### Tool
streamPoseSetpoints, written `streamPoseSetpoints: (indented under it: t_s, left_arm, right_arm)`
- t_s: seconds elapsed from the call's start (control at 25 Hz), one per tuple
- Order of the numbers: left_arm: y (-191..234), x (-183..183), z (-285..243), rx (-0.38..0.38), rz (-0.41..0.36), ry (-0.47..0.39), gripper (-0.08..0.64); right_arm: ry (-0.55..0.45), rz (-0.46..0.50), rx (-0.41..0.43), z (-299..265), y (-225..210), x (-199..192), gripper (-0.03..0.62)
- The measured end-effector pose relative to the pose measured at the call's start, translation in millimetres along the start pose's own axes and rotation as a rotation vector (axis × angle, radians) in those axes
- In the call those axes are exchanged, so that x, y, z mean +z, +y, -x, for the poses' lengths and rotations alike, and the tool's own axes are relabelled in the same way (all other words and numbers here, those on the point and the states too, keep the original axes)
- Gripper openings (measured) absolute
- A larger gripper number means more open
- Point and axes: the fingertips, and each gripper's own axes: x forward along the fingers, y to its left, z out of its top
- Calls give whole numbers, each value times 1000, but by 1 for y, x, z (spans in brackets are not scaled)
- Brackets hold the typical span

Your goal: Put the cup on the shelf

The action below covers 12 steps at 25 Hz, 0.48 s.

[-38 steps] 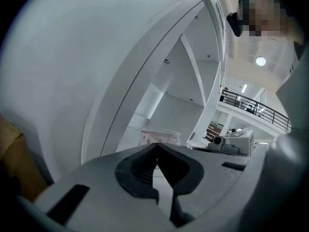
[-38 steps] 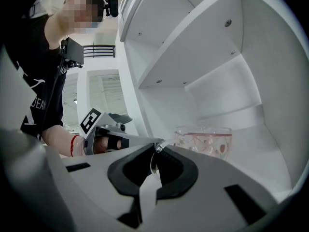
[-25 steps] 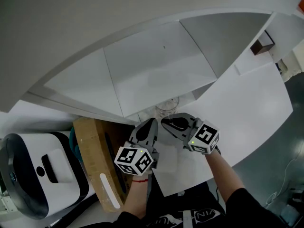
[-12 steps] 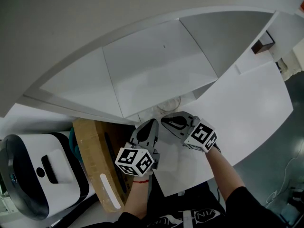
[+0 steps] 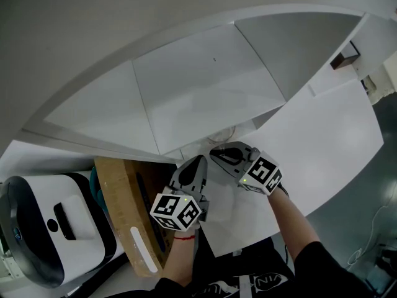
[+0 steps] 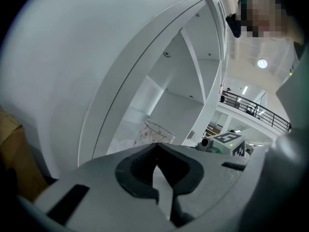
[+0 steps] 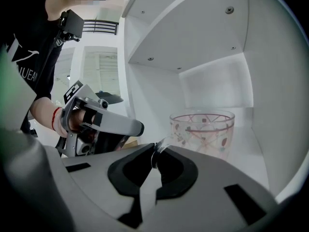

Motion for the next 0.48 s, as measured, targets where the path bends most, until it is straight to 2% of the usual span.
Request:
streamPoseSetpoints:
  t_s: [0.28,0.48]
  left_arm:
    - [-1,0,1,-1,1,-4,6]
    - [-3,-2,2,-5,0,1,6]
  right_arm:
    - [14,-7,-13,-2,4,-4,9]
    - [-30,-62,-46,2,1,-5,11]
